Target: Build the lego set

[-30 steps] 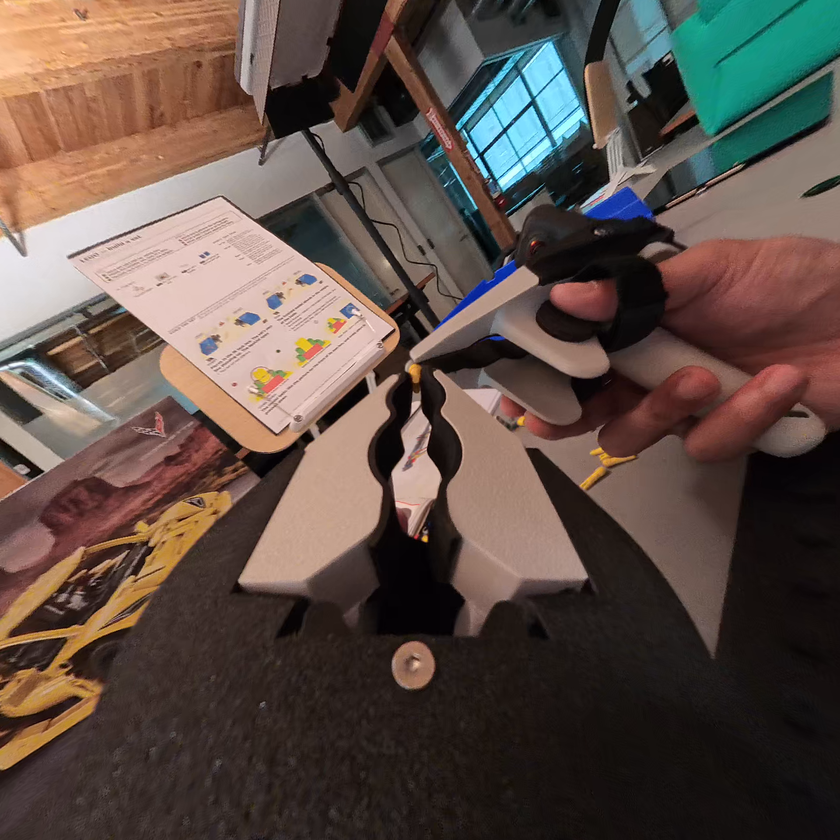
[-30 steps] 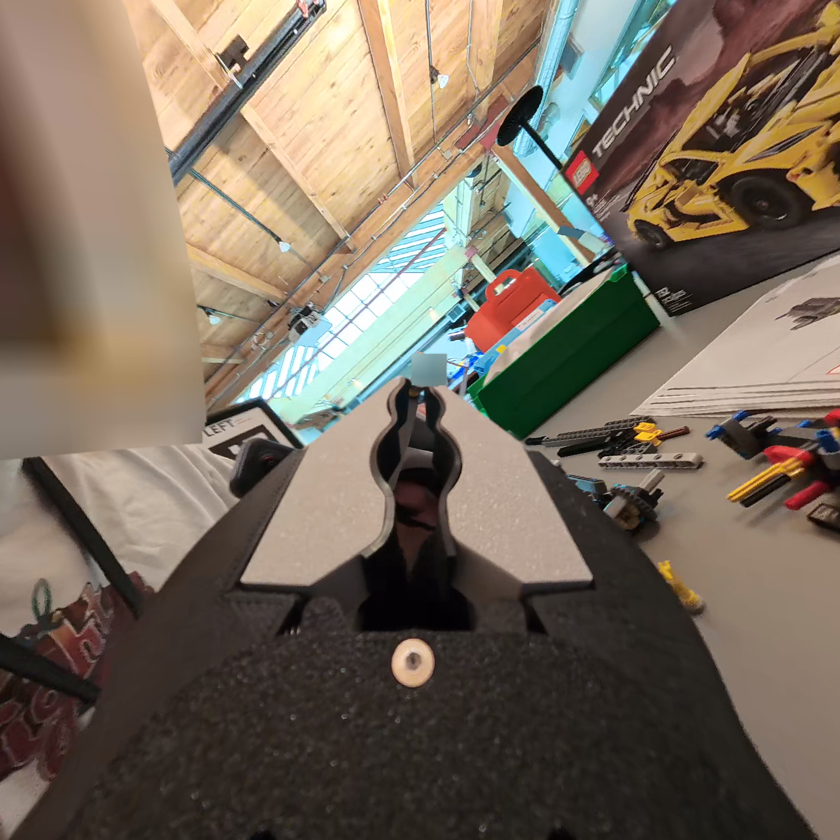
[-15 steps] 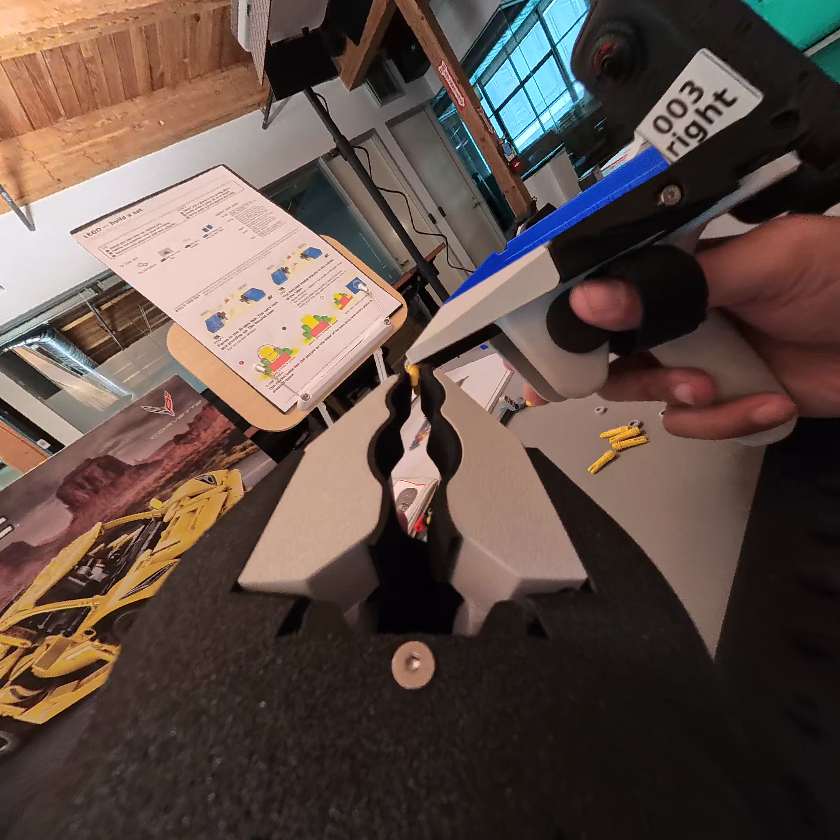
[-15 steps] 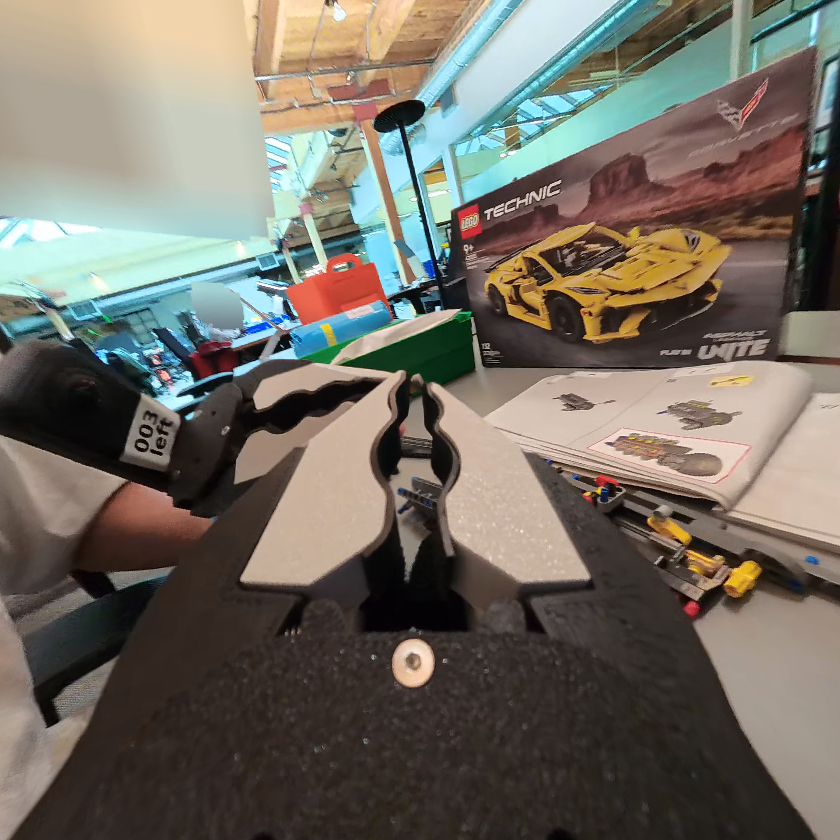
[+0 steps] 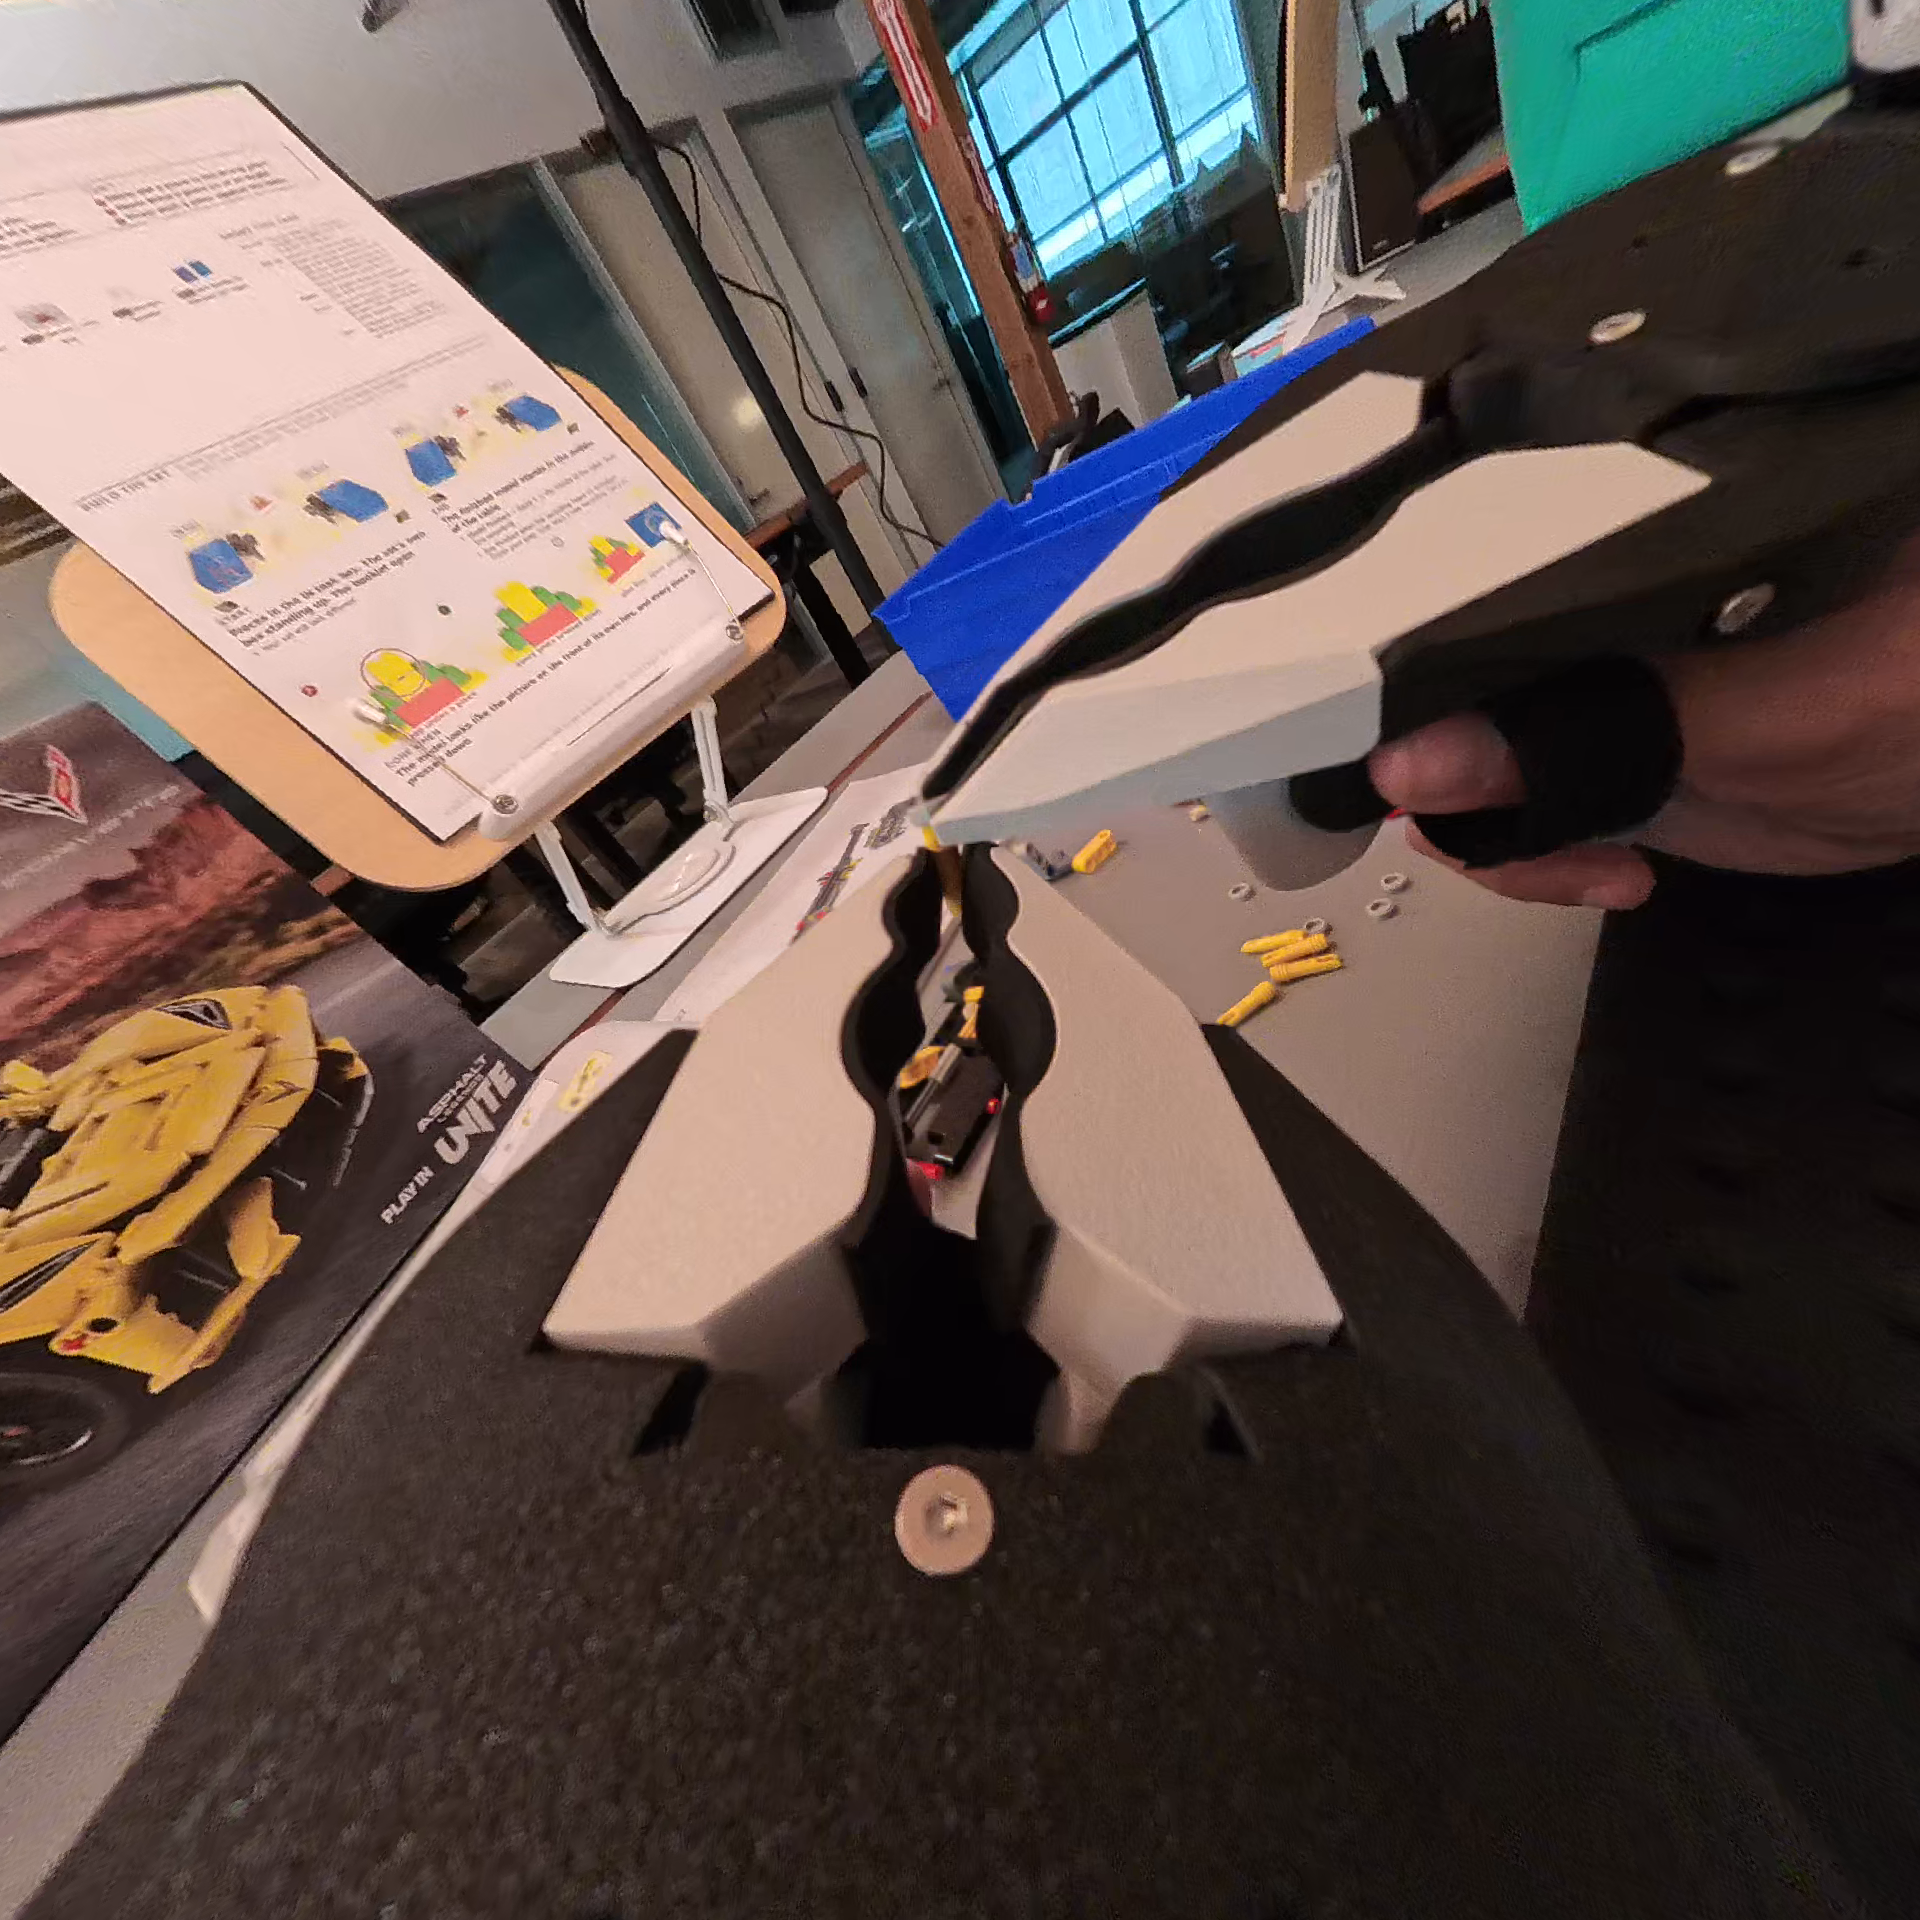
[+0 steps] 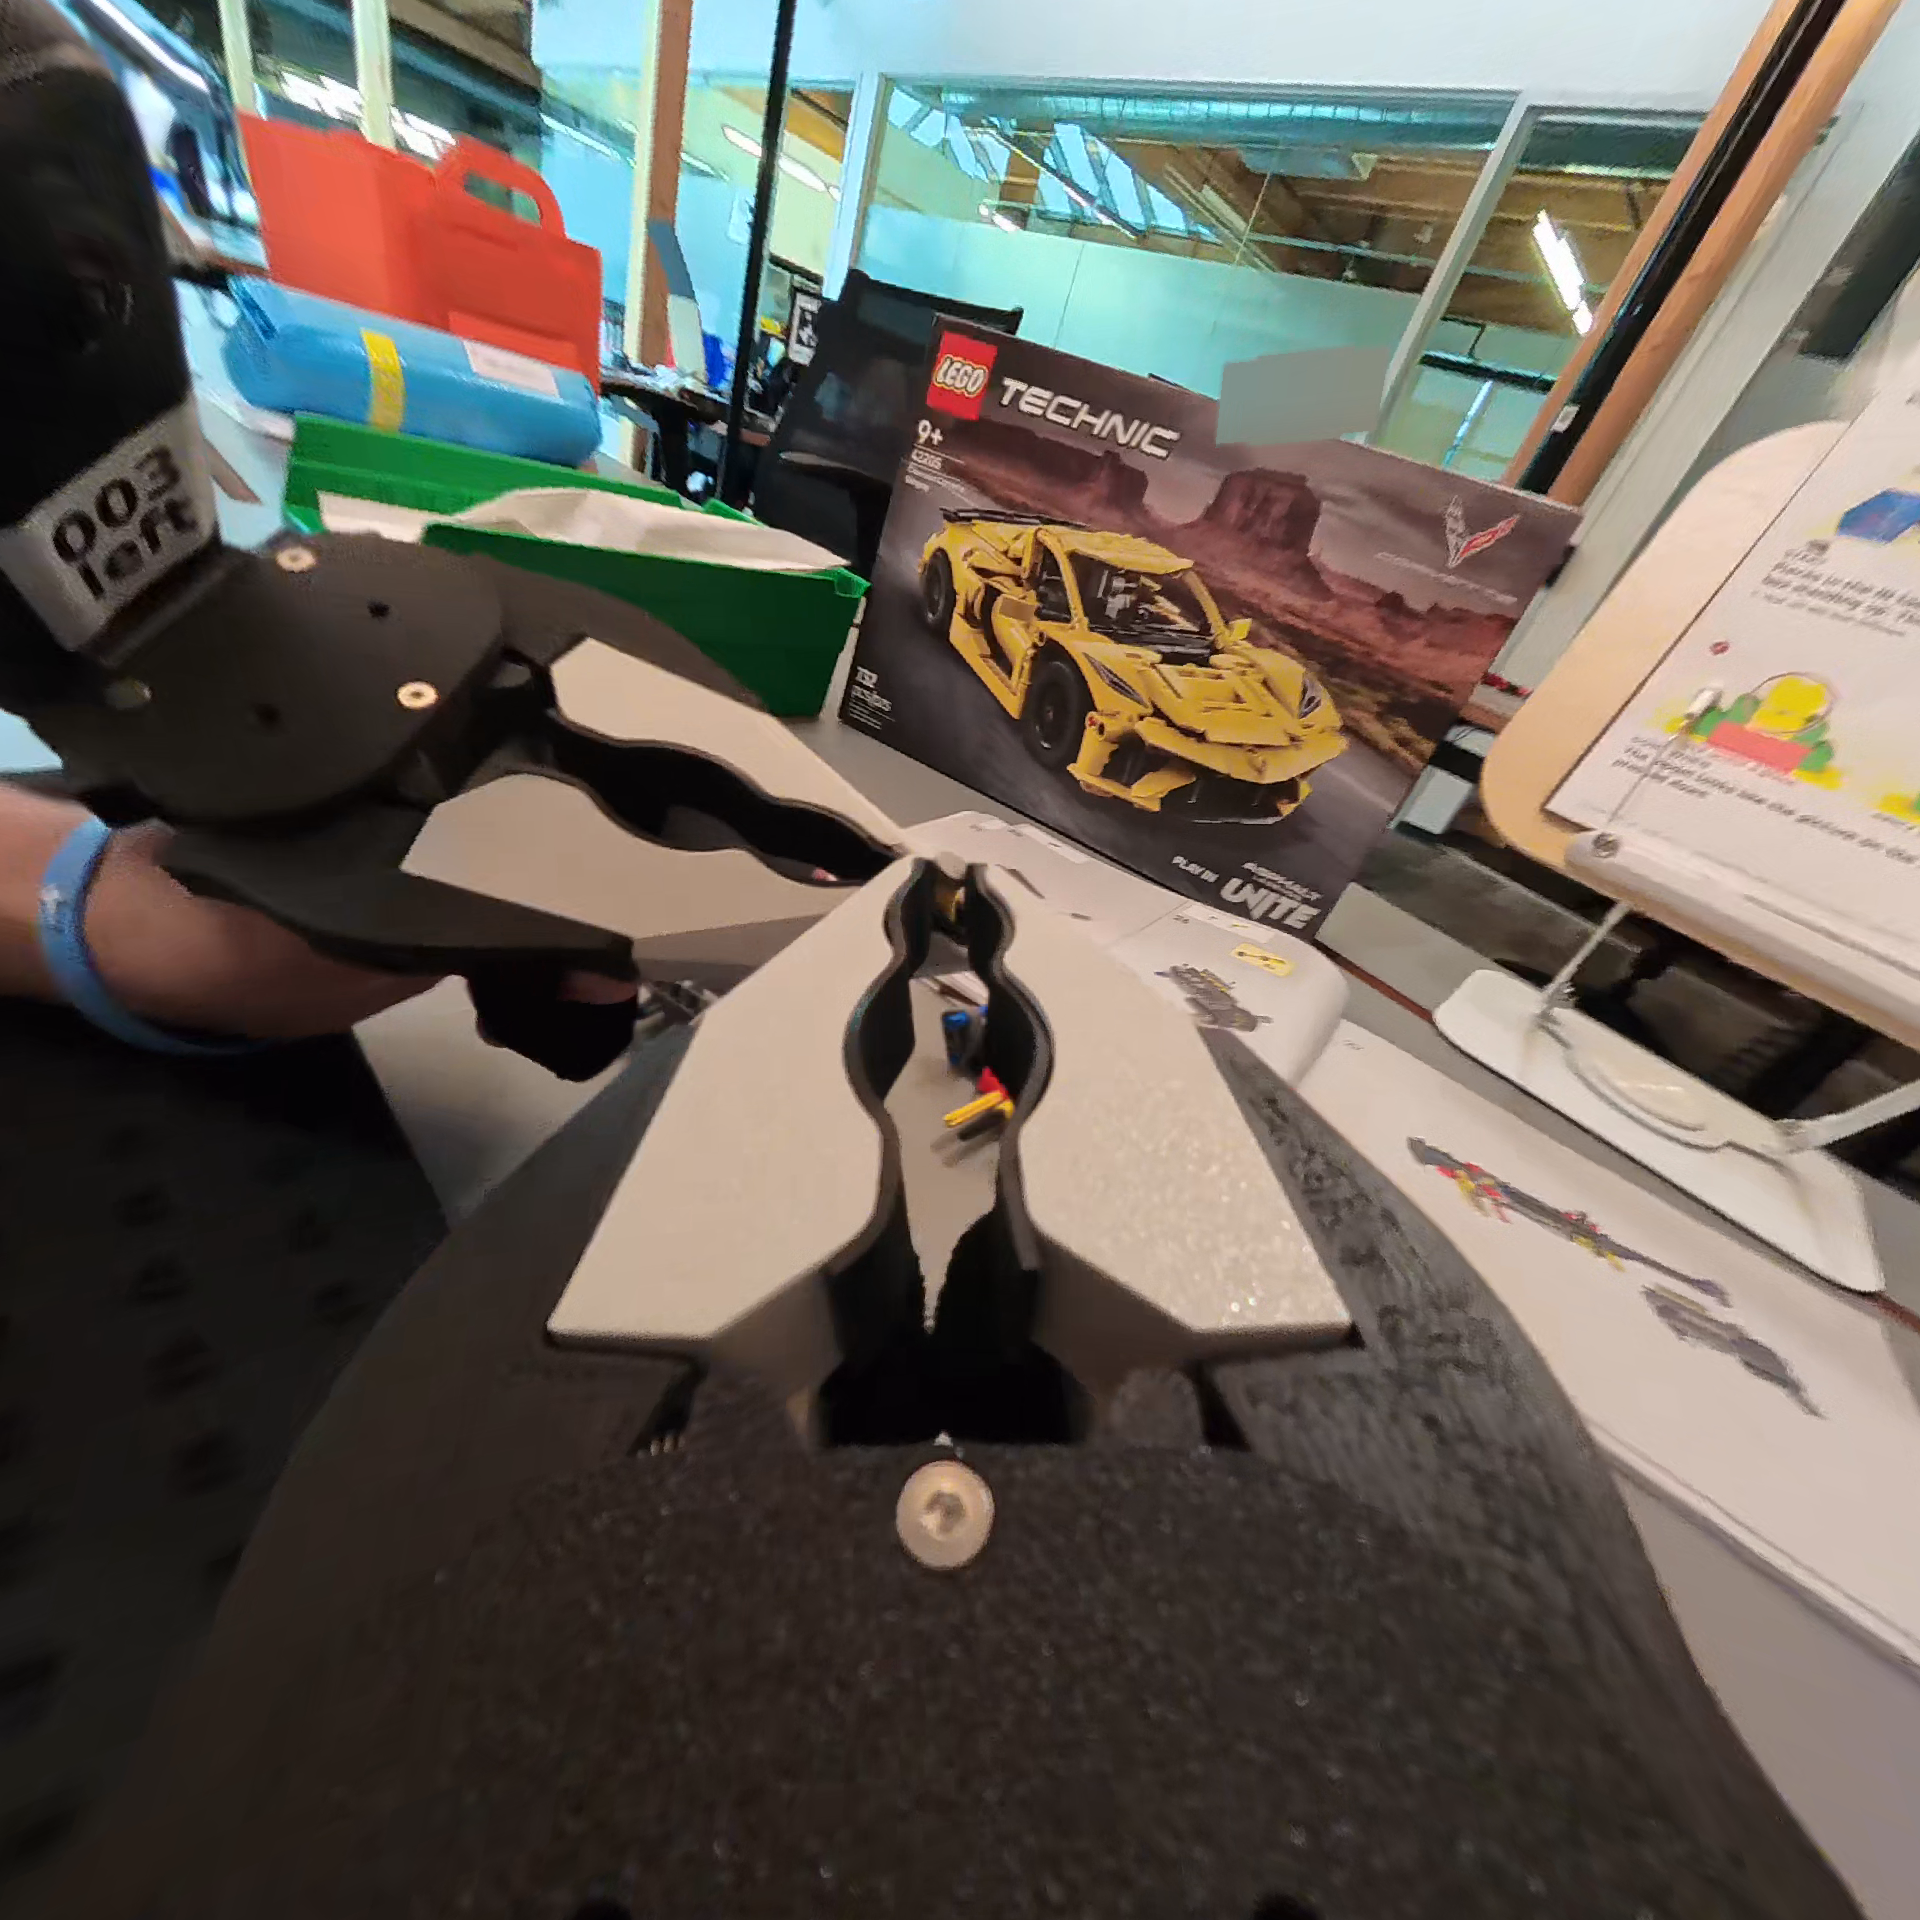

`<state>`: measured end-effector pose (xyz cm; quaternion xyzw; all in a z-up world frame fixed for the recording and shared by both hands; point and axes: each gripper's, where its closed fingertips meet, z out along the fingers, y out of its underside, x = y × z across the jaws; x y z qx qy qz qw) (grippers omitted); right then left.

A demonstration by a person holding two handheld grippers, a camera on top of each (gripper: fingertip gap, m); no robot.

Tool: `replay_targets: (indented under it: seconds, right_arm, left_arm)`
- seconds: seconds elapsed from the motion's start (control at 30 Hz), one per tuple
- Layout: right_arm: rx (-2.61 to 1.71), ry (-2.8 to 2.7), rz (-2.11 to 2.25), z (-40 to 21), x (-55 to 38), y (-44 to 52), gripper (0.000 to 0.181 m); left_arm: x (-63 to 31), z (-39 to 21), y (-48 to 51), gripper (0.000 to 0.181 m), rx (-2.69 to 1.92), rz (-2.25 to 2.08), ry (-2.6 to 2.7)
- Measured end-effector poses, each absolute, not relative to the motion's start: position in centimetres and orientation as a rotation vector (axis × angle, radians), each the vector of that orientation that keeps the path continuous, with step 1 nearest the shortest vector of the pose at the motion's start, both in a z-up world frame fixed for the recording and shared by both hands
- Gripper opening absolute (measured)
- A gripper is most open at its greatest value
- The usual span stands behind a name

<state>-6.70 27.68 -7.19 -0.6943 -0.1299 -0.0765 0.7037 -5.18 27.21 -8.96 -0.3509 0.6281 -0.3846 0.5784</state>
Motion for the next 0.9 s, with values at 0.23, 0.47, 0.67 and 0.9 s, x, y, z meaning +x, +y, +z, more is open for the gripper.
replay_targets:
  seconds: [0.23,0.47,0.67,0.9]
  right_arm:
    - [-1.584,-0.194,0.081,-7.7,-5.8,27.4,0.005]
    - [-1.634,-0.113,0.345,-8.9,-5.4,27.3,0.002]
    - [-1.674,-0.114,0.276,-9.6,-5.1,27.8,0.001]
    - [-1.690,-0.213,0.213,-9.9,-5.4,27.7,0.002]
  left_arm:
    - [-5.0,-9.4,26.9,0.003,-0.816,-0.926,1.506]
    - [-5.2,-9.5,26.9,0.003,-0.817,-0.948,1.530]
    - [-4.9,-10.2,27.4,0.003,-0.862,-0.899,1.550]
    - [-5.2,-10.5,27.2,0.003,-0.880,-0.999,1.582]
